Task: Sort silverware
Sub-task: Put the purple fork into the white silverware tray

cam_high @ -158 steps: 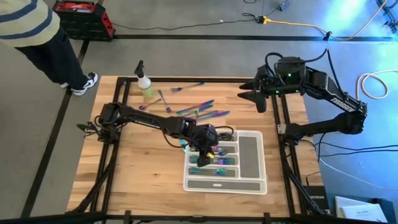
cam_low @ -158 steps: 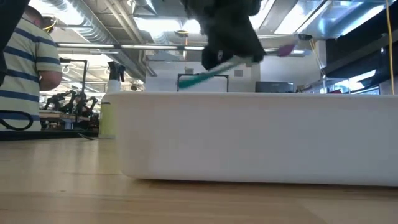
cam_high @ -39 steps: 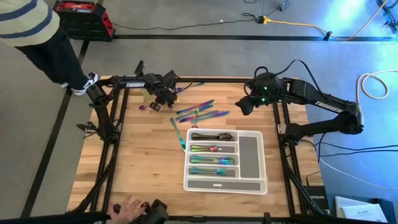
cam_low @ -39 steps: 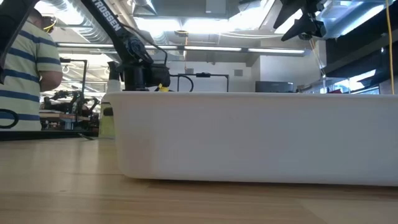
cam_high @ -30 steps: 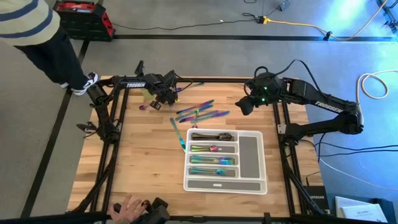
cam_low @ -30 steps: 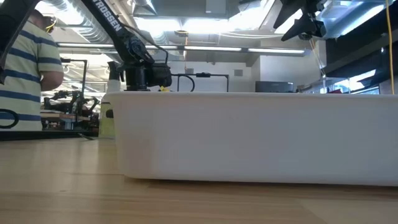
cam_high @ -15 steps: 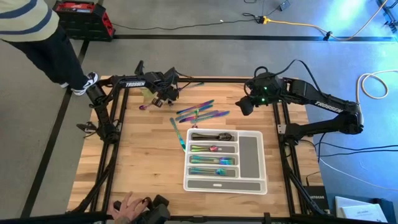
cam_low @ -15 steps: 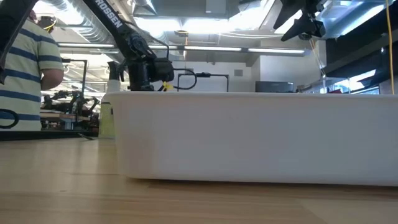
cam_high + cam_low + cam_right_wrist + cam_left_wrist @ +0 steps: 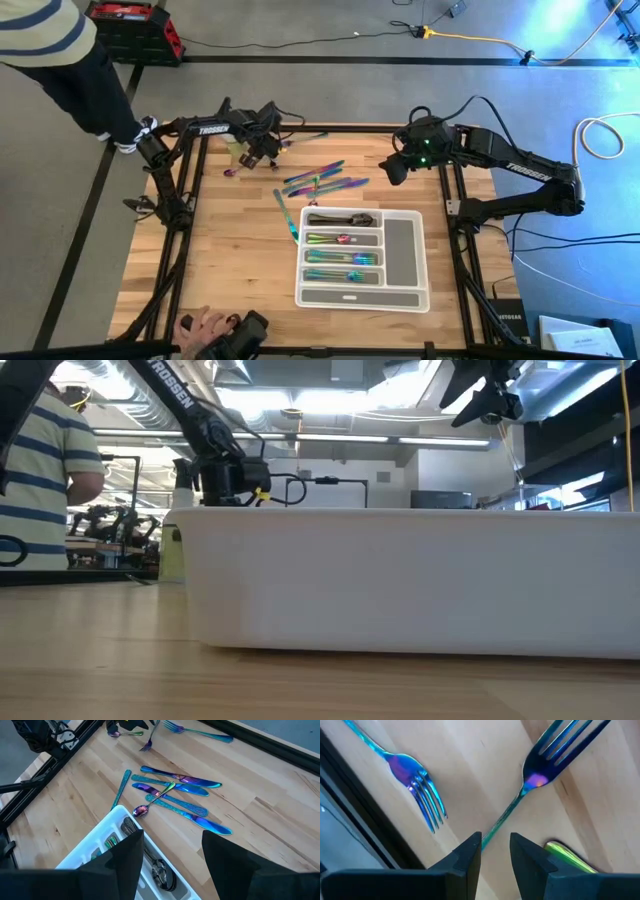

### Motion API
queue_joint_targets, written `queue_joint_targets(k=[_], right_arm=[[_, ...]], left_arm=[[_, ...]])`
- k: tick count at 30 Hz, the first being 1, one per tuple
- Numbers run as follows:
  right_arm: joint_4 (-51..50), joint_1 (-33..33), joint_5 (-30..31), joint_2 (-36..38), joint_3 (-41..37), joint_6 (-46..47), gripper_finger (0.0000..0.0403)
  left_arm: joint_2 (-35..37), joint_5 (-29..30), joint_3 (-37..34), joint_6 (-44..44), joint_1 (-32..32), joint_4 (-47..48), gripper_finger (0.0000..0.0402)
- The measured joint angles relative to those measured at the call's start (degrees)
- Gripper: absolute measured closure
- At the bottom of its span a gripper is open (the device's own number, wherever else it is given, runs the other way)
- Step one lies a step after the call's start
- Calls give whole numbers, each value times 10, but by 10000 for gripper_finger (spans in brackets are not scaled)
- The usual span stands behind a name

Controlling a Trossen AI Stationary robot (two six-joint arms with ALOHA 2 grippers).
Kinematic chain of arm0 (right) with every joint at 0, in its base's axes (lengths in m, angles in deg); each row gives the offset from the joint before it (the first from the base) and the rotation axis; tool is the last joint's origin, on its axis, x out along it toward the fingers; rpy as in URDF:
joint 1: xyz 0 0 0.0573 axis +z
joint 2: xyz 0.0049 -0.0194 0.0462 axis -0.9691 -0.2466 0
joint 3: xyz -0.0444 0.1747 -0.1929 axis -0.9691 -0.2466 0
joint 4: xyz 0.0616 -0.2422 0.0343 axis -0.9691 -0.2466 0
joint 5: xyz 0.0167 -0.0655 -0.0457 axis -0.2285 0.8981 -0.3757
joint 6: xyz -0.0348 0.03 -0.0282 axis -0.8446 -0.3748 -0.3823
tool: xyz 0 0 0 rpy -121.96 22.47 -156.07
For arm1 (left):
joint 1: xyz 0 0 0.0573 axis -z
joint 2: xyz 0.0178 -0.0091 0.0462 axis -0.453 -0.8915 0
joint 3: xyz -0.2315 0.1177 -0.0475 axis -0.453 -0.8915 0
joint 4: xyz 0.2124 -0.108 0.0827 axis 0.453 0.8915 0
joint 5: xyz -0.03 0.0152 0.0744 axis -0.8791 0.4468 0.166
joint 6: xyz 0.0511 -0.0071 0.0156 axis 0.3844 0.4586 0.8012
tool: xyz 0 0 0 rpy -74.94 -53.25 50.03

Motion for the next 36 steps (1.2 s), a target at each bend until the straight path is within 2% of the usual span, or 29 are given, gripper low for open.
queue_joint_targets(k=[8,14,19,24,28,36], right_arm=[[0,0,0,0,0,0,217],[0,0,0,0,0,1,217],[0,0,1,0,0,12,217],[0,0,6,0,0,12,217],[0,0,6,0,0,13,217],[0,0,6,0,0,13,217]], left_arm=[[-30,-10,0,3,0,-10,314],[-34,7,1,-14,6,-15,314],[-35,-1,2,-58,-1,0,316],[-35,1,2,-60,13,37,355],[-35,-3,2,-104,30,47,393],[-30,-16,0,-191,84,53,399]])
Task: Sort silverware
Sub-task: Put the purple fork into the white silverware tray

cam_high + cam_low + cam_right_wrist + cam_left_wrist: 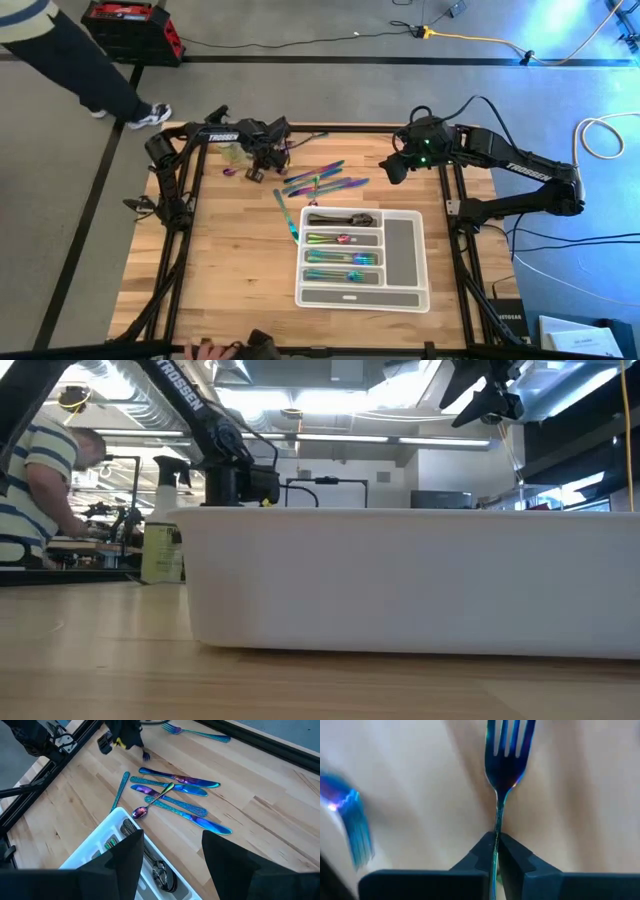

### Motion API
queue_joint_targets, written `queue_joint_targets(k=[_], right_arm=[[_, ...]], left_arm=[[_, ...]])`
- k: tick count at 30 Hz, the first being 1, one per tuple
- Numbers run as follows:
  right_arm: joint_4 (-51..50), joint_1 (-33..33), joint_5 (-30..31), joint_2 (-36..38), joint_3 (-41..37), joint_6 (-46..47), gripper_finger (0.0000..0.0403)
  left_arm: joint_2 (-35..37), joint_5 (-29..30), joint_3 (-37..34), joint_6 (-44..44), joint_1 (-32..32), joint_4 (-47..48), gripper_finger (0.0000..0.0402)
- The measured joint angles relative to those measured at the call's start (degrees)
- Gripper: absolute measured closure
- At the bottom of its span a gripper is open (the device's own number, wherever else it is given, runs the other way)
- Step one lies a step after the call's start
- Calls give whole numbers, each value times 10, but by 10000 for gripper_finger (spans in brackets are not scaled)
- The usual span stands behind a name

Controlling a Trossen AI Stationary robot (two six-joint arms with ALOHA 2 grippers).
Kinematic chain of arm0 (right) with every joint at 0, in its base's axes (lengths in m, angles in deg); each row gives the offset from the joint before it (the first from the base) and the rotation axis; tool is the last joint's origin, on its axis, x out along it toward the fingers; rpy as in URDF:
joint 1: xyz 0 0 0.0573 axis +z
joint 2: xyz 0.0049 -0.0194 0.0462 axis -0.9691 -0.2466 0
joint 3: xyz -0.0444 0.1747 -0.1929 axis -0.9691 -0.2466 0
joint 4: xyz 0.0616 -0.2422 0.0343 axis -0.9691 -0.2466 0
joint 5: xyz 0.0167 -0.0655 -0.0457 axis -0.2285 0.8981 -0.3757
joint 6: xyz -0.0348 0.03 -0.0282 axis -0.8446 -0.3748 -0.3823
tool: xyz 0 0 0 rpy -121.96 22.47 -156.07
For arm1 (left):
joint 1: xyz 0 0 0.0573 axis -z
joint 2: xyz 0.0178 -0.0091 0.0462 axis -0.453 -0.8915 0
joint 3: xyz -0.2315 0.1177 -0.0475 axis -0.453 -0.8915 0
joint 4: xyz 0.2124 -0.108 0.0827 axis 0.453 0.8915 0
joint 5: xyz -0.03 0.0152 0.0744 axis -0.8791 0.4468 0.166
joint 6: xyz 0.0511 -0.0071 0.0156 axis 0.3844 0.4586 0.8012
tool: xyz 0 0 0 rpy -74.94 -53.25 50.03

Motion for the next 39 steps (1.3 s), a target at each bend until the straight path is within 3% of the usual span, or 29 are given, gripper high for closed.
queue_joint_targets(k=[8,13,21,24,31,36,39], right_arm=[[-5,0,-12,0,0,-12,217],[-89,0,-60,1,0,-95,217],[-172,0,-66,1,0,-118,217],[-172,10,-50,5,0,-135,217],[-179,102,25,22,0,-122,217],[-178,162,71,25,0,-102,217],[-180,189,80,25,0,-86,217]], left_arm=[[0,-18,25,-179,58,11,401],[0,14,48,-313,95,29,401],[1,21,129,-482,151,72,402],[1,14,174,-527,183,84,401],[2,4,270,-576,284,71,401],[2,-85,302,-661,349,6,401],[2,-102,302,-691,386,-25,401]])
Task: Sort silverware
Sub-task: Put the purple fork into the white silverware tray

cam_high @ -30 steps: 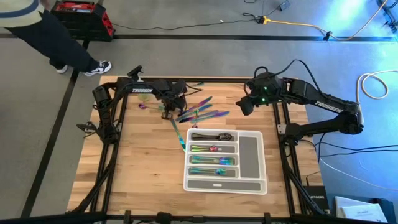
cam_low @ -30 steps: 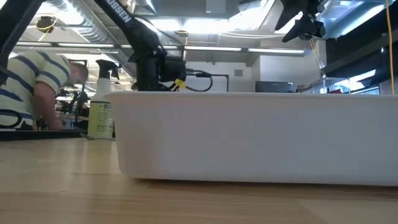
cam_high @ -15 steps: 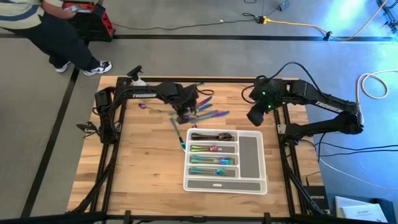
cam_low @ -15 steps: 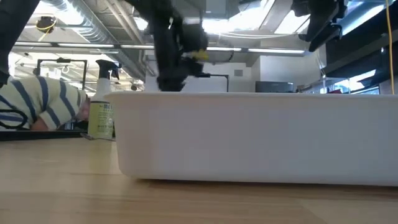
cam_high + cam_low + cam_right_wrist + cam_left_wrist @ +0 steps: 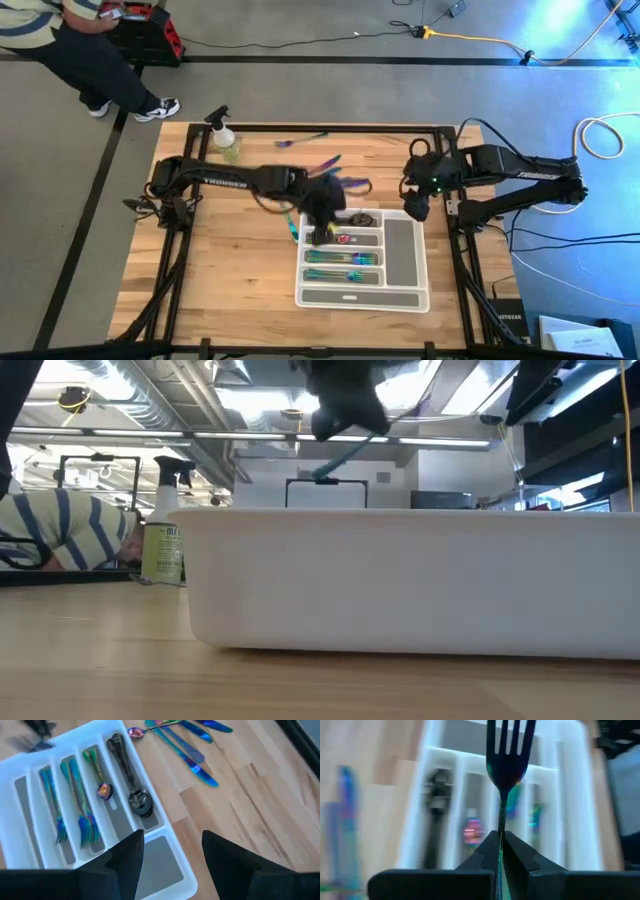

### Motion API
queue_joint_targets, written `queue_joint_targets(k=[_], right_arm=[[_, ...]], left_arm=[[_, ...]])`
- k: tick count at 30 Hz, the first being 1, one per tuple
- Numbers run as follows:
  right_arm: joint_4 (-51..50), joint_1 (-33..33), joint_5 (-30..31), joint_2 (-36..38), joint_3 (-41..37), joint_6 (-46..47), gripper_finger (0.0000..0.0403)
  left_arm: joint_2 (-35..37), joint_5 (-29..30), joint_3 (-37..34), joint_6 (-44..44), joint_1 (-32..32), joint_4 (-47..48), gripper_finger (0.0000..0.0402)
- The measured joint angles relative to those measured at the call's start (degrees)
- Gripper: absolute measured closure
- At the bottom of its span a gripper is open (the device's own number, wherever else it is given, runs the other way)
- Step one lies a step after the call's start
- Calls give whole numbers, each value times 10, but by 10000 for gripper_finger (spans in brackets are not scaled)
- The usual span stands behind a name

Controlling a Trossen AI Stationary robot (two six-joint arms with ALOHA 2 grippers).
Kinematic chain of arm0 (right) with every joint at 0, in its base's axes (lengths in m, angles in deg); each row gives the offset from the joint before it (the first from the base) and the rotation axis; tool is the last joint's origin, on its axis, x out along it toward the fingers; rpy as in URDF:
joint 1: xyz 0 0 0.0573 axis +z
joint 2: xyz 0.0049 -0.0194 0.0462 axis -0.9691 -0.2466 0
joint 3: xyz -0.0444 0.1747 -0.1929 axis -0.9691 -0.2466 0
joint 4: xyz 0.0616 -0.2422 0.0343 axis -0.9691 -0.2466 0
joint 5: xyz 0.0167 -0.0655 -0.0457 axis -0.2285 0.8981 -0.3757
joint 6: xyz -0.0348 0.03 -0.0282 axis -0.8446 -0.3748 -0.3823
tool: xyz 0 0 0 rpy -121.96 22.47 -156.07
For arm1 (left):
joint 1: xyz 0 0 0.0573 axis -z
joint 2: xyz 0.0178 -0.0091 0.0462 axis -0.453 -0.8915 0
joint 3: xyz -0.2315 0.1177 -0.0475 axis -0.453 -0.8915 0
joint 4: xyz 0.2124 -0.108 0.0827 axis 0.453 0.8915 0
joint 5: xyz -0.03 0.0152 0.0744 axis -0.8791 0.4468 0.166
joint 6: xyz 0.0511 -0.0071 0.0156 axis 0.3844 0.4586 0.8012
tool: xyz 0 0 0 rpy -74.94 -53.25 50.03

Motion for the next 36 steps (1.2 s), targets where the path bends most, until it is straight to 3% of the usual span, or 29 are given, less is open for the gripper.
queue_joint_targets(k=[8,19,31,36], right_arm=[[0,57,6,-1,0,35,217],[5,64,16,-1,0,89,217],[11,63,23,-7,-1,86,217],[16,63,33,-7,-1,86,217]], left_arm=[[-12,-6,-1,-20,58,-33,401],[-52,-137,-18,-114,70,-62,401],[-94,-259,-17,-96,56,-102,401],[-110,-277,-17,-63,49,-118,401]])
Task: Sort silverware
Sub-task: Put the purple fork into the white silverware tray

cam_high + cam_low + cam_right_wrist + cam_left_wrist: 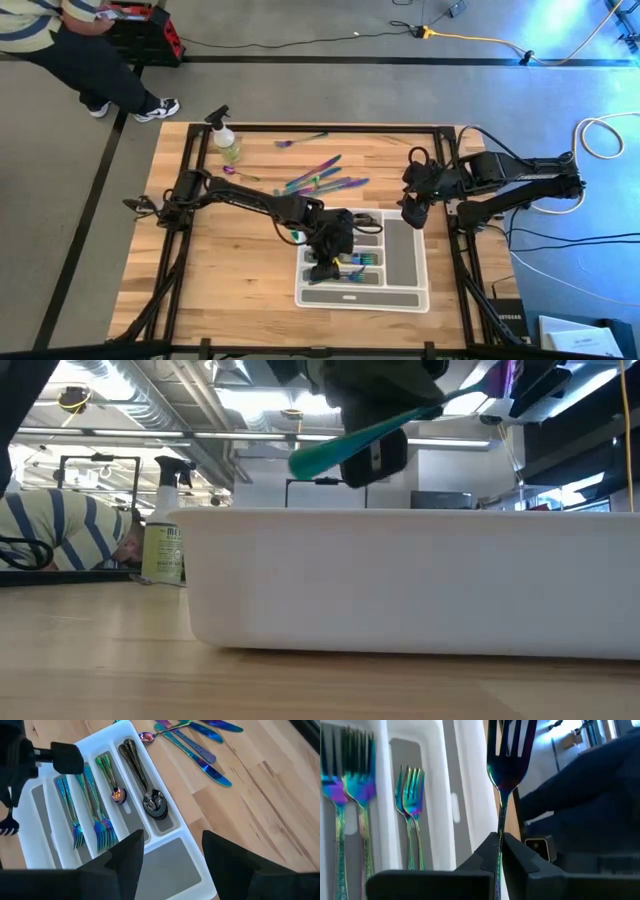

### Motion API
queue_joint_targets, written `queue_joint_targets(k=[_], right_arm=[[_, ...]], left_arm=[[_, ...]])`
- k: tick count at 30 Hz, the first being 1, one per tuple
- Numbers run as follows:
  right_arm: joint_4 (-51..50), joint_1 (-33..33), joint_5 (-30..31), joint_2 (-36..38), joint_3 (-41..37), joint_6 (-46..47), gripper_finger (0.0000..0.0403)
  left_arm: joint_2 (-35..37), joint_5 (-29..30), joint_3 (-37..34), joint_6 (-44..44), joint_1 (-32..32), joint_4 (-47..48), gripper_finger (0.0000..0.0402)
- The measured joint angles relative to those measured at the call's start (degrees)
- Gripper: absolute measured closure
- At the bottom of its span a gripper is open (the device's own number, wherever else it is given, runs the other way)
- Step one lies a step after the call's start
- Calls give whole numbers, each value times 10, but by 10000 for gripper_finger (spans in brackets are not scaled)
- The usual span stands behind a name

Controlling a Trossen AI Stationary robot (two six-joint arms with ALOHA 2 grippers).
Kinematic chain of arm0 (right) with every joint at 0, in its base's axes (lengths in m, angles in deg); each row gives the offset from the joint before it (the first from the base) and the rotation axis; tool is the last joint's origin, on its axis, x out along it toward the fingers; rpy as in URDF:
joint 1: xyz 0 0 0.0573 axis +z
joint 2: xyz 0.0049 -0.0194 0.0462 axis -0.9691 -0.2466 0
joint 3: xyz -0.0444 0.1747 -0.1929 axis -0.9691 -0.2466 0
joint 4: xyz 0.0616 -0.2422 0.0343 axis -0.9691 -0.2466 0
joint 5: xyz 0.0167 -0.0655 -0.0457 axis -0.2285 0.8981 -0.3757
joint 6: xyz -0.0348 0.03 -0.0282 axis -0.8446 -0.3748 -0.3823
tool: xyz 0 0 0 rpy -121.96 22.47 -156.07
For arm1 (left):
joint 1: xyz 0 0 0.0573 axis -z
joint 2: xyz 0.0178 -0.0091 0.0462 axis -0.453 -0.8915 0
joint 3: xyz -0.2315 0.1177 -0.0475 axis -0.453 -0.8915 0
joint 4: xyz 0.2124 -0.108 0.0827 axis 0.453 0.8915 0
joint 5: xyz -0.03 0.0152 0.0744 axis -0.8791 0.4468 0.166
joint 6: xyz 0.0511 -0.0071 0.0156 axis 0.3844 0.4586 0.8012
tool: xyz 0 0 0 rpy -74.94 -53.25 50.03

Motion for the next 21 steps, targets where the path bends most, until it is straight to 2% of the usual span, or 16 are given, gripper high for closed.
queue_joint_targets(k=[5,14,18,21], right_arm=[[3,0,11,0,0,0,217],[14,0,12,0,0,-3,217],[14,0,12,0,0,-4,217],[13,0,12,0,0,-7,217]], left_arm=[[-17,-10,1,10,-13,2,401],[-46,-61,0,8,-17,-26,401],[-48,-42,0,22,-21,-22,401],[-48,13,0,30,-22,0,401]])
